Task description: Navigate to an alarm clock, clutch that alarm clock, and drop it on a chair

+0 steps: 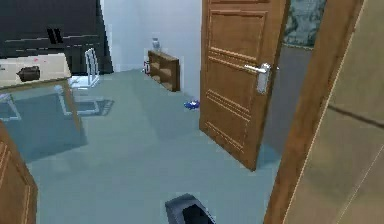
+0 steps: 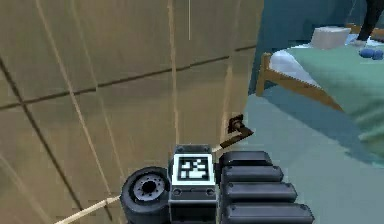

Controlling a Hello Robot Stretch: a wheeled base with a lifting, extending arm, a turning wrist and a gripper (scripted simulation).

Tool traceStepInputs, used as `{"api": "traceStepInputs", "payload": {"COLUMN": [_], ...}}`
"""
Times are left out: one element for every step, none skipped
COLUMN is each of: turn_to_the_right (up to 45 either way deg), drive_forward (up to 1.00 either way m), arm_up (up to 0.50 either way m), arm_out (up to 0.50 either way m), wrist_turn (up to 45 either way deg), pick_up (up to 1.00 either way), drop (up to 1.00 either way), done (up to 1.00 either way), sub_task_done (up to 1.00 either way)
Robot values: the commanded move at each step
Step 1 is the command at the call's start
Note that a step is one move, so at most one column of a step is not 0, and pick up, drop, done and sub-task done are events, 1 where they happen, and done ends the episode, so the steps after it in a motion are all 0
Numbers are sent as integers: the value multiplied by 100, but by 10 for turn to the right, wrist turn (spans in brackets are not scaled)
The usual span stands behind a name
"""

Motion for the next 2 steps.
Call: {"api": "traceStepInputs", "payload": {"turn_to_the_right": [-180, 0], "drive_forward": [0, 100], "arm_up": [0, 0], "arm_out": [0, 0], "wrist_turn": [0, 0], "pick_up": [0, 0], "drop": [0, 0], "done": [0, 0], "sub_task_done": [0, 0]}}
